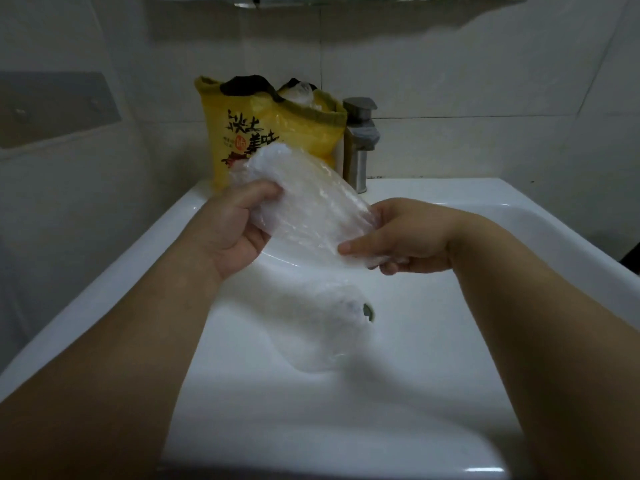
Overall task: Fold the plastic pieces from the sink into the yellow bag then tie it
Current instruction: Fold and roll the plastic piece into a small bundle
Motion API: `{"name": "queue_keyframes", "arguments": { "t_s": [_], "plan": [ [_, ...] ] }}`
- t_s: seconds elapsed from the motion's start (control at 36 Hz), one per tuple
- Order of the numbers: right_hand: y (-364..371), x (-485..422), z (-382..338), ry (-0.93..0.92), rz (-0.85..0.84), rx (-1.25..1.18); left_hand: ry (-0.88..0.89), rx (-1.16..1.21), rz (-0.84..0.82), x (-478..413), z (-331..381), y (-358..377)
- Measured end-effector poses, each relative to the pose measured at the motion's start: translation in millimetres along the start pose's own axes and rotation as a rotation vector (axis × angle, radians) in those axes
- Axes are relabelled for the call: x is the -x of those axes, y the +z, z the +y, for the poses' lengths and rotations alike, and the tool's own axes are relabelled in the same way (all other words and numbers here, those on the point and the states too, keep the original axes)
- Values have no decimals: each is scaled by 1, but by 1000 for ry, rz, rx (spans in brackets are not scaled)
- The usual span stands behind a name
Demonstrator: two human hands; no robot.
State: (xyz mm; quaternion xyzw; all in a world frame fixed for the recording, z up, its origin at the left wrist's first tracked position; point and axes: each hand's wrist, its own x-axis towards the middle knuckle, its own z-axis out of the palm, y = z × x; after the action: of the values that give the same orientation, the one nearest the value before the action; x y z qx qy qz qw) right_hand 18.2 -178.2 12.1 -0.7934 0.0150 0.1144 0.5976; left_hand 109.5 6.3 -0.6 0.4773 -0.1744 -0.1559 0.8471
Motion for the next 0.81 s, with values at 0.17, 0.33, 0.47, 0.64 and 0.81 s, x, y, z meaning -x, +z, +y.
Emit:
{"name": "queue_keyframes", "arguments": {
  "t_s": [0.17,0.33,0.47,0.64,0.81],
  "plan": [
    [19,-9,-10,-161,164,-363,-56,68,-245,4,3,-2],
    [47,-16,-5,-158,196,-156,-186,-240,-157,14,-32,26],
    [41,-19,0,-59,242,-69,-107,-58,16,2,-15,11],
    [26,-13,1,37,156,-136,-46,77,222,-6,6,-10],
    [19,0,-11,-61,-201,-365,-134,64,273,-4,2,-12]
  ]
}}
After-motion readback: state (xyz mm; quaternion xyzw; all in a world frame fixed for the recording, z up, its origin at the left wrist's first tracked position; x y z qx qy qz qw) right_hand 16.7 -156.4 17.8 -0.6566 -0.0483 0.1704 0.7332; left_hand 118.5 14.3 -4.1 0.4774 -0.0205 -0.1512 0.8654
